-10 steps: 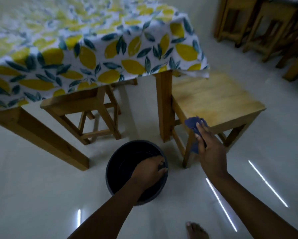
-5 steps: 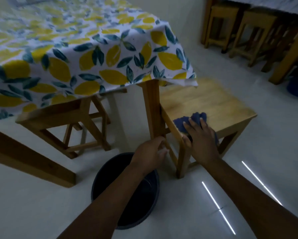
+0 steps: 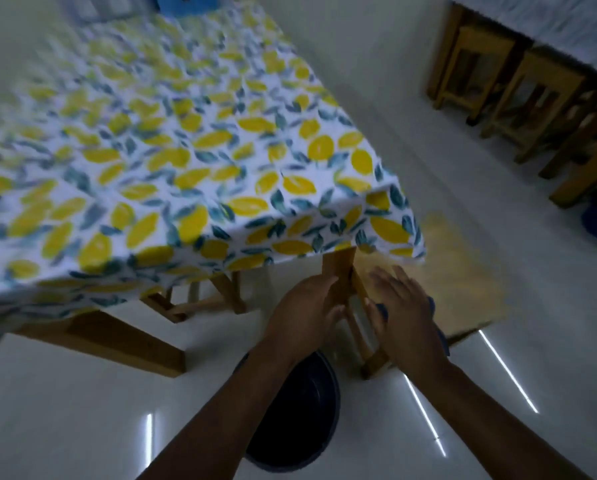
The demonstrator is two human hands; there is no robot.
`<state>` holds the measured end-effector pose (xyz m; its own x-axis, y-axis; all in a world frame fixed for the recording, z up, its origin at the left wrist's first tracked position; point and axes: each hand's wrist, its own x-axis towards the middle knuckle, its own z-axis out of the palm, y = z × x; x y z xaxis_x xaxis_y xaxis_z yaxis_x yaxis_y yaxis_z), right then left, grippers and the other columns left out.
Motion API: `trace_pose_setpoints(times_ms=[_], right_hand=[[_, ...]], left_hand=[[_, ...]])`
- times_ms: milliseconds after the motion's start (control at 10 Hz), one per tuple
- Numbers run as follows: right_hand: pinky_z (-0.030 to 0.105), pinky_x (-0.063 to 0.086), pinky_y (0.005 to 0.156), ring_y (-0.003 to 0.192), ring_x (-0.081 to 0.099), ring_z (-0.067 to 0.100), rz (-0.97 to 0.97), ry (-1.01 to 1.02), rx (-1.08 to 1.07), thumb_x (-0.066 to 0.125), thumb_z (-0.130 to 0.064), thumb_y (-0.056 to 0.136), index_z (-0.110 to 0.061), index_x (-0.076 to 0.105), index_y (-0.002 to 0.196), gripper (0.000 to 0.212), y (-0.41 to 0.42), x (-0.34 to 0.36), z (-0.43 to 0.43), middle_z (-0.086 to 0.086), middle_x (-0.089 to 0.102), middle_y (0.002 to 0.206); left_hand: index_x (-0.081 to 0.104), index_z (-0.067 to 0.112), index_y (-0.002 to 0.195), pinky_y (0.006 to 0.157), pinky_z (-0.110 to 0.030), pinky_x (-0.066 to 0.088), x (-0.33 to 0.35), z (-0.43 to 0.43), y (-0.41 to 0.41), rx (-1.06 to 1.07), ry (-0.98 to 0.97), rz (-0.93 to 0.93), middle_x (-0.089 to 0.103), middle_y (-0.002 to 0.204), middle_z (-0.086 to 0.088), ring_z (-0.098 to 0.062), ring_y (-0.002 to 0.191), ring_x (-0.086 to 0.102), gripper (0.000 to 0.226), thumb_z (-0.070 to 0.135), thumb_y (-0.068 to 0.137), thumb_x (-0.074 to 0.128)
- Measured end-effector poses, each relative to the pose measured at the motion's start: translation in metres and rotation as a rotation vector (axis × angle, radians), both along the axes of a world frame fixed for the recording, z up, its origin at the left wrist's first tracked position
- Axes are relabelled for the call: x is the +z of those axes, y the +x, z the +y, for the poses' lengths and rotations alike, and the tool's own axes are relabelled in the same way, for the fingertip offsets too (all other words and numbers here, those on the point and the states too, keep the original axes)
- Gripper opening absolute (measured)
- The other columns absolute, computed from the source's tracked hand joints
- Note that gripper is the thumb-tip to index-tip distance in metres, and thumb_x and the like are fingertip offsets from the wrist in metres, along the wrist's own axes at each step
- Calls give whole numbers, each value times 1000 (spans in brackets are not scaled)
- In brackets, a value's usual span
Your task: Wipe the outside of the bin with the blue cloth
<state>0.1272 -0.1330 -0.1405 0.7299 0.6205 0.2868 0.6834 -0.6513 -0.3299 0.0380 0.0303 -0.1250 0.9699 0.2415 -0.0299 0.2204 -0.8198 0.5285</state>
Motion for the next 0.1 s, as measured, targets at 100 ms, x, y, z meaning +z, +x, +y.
trace_pose_setpoints(times_ms=[100], right_hand=[[46,39,107,132,48,29,39,21,59,32,-34,95,-11,59,129,50,0,73,22,7,57,137]], left_hand=[[35,22,147,111,-25,26,89,20,-9,43,26,-54,38,152,2,-16,139,36,56,36,95,52]])
